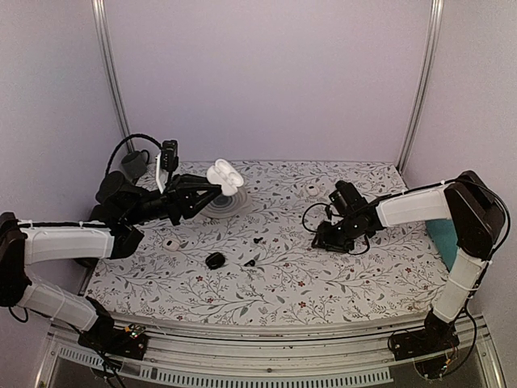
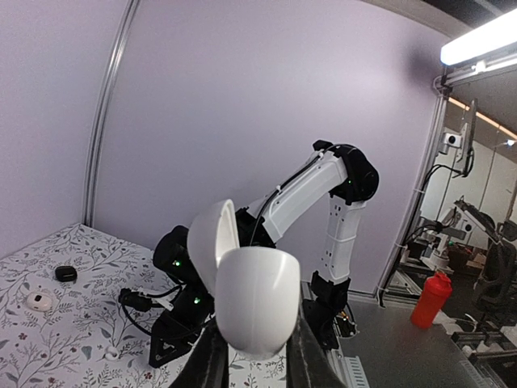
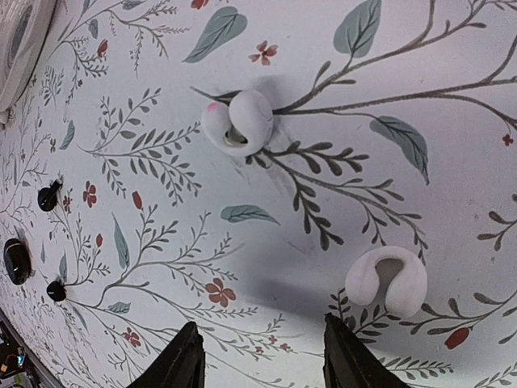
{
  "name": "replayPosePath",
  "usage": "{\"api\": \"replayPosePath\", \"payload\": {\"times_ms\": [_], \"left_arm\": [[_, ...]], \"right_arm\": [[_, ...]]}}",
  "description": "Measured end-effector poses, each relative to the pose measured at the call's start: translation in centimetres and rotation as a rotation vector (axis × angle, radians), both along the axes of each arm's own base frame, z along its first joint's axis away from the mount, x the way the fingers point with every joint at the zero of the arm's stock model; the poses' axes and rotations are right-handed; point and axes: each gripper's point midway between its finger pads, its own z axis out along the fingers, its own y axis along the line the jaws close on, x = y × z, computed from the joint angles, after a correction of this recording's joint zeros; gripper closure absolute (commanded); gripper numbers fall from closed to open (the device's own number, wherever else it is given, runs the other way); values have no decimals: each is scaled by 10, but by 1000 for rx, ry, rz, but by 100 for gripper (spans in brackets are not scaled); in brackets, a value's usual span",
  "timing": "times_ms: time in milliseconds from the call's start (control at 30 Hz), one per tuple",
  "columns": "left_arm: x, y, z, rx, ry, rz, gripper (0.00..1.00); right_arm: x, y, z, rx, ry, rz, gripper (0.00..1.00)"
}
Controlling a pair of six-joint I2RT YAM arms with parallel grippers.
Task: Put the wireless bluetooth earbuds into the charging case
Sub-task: Adjust the left earbud at the center of the board.
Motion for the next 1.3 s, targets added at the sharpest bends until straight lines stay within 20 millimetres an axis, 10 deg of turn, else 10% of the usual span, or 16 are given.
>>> {"api": "replayPosePath", "payload": {"times_ms": [300,633,967,1300], "left_arm": [[0,-1,-1,0,7,-4,100],[9,-4,-12,18,41,15,100],[12,1,-6,16,20,64,100],[7,3,-6,4,-1,57,100]], "right_arm": [[10,-1,20,15,-34,-7,48],[61,-65,70,26,-207,-165,48],[80,-92,46,27,-177,-226,47],[58,-87,2,89,-69,-188,44]]}}
